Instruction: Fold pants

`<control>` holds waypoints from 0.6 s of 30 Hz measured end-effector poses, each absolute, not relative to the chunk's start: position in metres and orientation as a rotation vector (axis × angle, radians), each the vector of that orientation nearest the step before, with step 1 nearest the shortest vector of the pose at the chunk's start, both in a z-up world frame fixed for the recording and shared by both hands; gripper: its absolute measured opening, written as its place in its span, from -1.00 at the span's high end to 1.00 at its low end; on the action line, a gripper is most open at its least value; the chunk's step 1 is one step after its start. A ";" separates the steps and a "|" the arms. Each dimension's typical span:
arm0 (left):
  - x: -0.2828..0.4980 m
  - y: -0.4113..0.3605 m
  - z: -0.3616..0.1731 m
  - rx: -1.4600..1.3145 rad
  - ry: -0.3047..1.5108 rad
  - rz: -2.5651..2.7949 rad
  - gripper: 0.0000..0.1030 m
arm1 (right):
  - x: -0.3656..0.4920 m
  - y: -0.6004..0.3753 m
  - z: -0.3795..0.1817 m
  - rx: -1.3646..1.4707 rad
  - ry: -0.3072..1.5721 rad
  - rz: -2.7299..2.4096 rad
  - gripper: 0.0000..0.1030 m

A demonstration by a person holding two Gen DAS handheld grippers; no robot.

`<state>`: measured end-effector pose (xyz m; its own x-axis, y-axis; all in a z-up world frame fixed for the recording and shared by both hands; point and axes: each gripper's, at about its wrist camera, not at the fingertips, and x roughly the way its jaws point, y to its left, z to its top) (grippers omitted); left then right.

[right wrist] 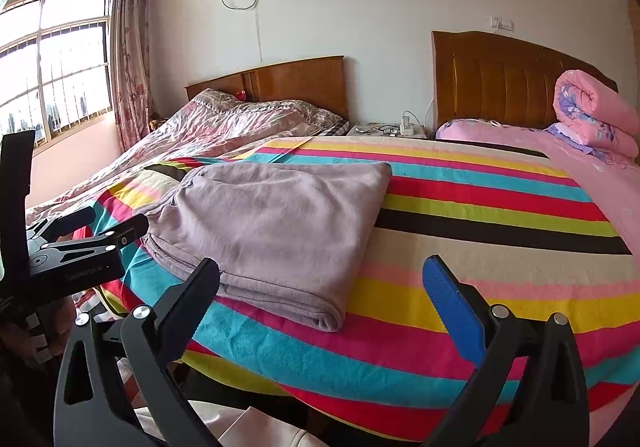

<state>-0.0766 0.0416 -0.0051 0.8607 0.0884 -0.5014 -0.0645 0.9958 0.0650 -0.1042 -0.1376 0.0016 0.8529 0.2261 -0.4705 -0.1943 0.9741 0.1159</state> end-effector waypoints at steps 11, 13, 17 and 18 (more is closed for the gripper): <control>-0.076 0.044 -0.007 0.038 0.537 0.085 -0.97 | -0.103 -0.137 0.000 0.062 0.507 0.225 -0.91; -0.076 0.044 -0.008 0.036 0.538 0.086 -0.97 | -0.103 -0.137 0.000 0.062 0.509 0.224 -0.91; -0.077 0.044 -0.007 0.034 0.539 0.090 -0.97 | -0.103 -0.136 -0.002 0.063 0.511 0.224 -0.91; -0.076 0.044 -0.007 0.034 0.539 0.091 -0.97 | -0.103 -0.136 -0.001 0.063 0.512 0.224 -0.91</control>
